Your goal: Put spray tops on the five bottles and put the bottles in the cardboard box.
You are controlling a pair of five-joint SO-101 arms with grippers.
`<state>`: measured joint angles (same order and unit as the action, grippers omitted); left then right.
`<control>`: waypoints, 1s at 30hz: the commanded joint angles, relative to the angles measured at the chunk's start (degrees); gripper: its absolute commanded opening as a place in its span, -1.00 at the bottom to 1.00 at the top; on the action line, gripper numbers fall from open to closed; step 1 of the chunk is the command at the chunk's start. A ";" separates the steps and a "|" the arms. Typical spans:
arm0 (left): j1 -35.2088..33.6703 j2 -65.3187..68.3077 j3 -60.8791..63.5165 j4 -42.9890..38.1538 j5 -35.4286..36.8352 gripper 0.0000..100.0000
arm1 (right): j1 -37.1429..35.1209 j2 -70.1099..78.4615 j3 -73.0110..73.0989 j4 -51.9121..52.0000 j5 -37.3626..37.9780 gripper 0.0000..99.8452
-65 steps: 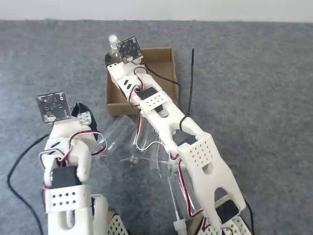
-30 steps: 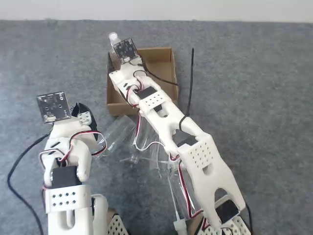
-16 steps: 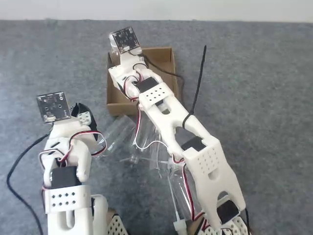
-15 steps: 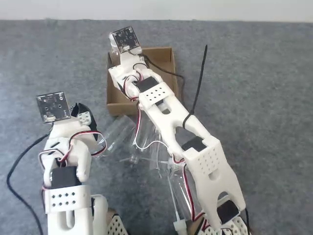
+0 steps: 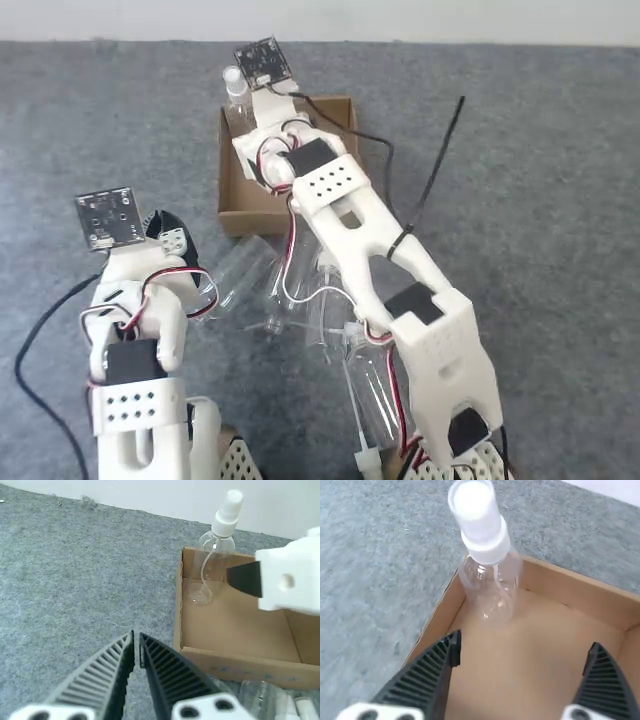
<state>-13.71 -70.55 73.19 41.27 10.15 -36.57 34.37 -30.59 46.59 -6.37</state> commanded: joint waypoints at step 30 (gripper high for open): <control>-0.09 -0.70 3.12 -8.97 0.44 -0.98 | -4.18 -22.73 -3.08 39.87 -0.53 -0.32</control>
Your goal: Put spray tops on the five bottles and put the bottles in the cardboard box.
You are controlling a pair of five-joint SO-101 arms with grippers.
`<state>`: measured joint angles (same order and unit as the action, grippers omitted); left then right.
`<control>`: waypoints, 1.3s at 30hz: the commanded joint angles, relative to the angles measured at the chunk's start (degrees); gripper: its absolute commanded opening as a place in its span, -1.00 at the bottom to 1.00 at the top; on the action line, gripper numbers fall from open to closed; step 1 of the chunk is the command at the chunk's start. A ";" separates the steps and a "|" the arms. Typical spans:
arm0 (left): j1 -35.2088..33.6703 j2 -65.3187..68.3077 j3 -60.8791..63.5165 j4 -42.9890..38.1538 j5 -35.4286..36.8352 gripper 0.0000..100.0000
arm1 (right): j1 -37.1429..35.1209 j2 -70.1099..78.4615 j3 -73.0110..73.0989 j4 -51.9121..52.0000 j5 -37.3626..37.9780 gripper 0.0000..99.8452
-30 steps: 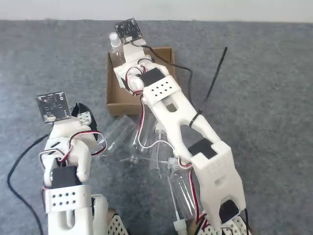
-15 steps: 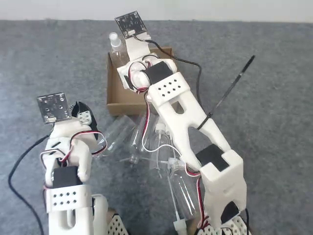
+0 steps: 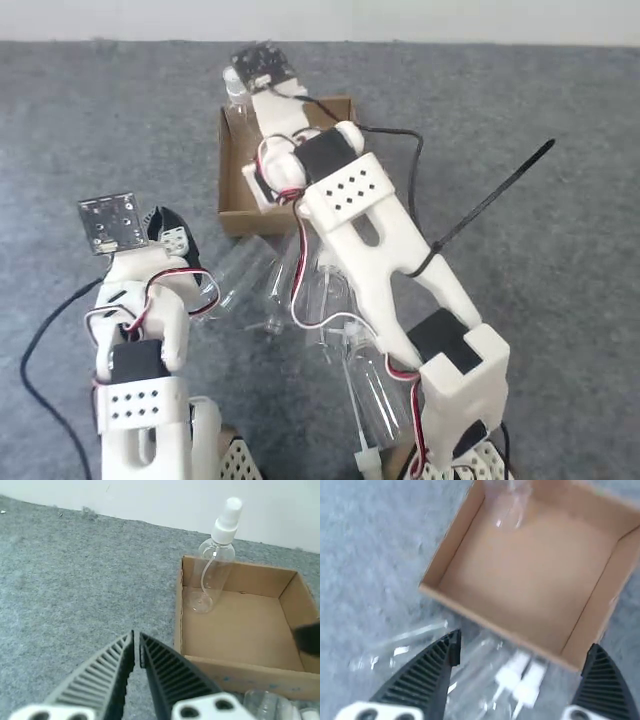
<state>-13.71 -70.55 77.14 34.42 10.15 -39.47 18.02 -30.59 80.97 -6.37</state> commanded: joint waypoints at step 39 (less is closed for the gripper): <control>-0.18 -0.70 -0.75 -2.29 0.18 -0.98 | -1.80 -36.09 25.67 20.18 -0.62 -0.32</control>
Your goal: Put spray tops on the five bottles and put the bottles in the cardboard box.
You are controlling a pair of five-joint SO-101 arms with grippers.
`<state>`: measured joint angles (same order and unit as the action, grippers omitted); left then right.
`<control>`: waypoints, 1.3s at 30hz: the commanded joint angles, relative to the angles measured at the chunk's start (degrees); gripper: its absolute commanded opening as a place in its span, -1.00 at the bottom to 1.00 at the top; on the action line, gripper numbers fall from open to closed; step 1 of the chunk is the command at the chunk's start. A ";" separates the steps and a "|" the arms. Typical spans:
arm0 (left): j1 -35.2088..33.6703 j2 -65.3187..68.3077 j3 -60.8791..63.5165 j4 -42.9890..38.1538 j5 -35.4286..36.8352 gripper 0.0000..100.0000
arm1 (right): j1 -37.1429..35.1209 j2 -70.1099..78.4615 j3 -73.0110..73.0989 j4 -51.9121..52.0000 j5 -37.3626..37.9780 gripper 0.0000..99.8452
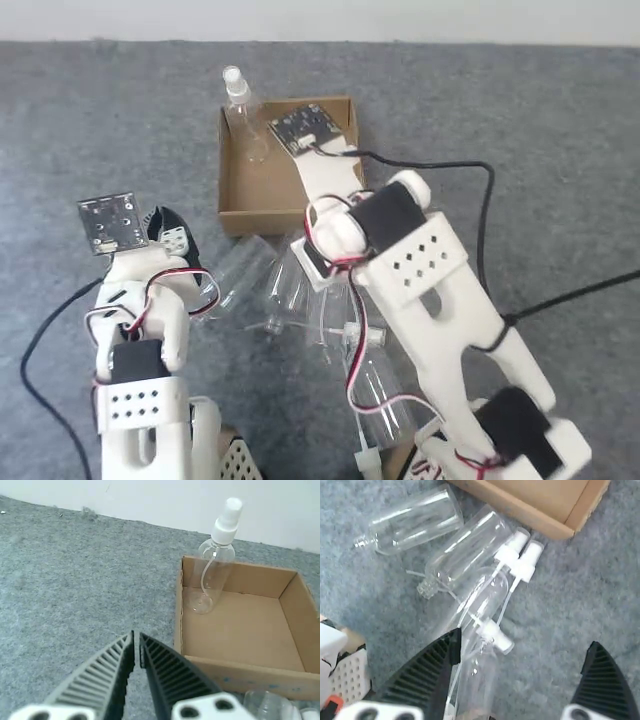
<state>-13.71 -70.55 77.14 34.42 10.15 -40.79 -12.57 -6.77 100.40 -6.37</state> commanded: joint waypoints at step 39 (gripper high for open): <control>-0.18 -0.70 -0.84 -2.37 0.18 -0.98 | -0.66 -33.10 44.22 -7.16 -0.62 -0.32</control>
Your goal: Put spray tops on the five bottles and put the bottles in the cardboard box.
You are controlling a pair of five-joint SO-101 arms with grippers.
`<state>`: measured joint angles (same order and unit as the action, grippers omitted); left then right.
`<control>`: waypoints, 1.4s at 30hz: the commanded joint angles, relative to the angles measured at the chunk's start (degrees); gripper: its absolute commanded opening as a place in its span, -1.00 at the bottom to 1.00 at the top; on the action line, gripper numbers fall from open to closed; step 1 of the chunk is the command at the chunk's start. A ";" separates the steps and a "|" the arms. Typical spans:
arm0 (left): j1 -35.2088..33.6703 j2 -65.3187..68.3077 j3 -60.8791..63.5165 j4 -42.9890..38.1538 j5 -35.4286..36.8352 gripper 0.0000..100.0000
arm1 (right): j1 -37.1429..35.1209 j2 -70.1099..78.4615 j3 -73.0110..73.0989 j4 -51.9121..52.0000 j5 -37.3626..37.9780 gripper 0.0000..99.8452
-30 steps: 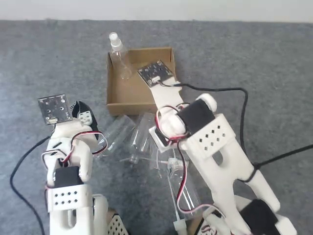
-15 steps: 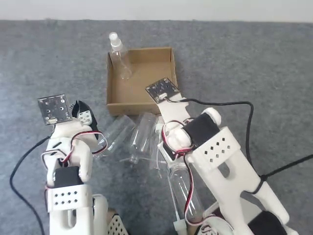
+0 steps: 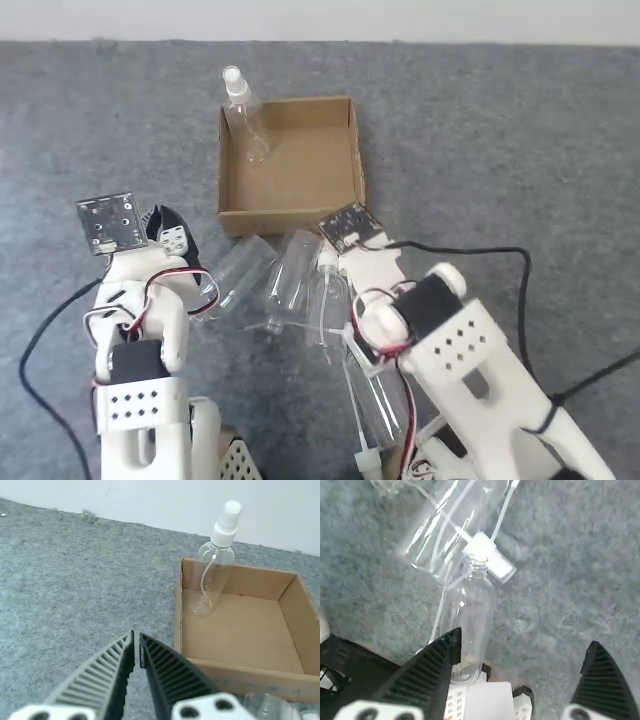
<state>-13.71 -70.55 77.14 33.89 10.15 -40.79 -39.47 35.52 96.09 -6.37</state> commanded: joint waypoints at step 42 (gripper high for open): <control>0.18 -0.70 -0.84 -1.85 0.09 -0.98 | -16.57 0.22 20.84 -23.25 -9.41 -0.78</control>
<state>-13.71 -70.55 77.14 33.89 10.15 -57.05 -37.01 57.23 75.60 -15.52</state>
